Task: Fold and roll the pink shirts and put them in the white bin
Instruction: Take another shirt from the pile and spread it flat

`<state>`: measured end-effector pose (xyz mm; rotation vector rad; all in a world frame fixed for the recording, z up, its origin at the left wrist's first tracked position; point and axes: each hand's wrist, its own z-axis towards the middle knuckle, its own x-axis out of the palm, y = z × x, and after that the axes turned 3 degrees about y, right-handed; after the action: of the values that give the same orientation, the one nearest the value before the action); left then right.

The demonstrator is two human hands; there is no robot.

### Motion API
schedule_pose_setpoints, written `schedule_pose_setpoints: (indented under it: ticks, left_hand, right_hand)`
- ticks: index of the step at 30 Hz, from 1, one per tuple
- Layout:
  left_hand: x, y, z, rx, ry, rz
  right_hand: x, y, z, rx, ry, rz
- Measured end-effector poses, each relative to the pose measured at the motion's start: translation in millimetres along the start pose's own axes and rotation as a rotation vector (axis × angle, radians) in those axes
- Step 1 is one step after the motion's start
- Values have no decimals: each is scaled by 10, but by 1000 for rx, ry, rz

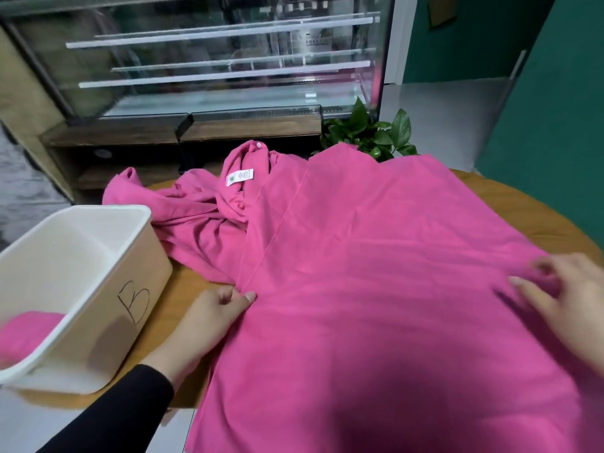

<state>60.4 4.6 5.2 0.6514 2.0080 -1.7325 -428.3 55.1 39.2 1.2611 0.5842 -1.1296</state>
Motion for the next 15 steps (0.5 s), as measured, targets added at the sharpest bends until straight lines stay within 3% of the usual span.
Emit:
schedule_pose_setpoints:
  ticks: [3, 6, 10, 15]
  left_hand:
    - [-32, -2, -43, -2, 4, -27]
    - [-65, 82, -135, -169, -67, -380]
    - [-219, 253, -161, -250, -104, -201]
    - [-227, 15, 45, -11, -158, 79]
  right_hand:
    - [391, 658, -60, -312, 155, 71]
    - [710, 1049, -124, -448, 281, 115]
    - [1057, 1051, -266, -306, 418, 19]
    - [1220, 875, -314, -240, 459, -162]
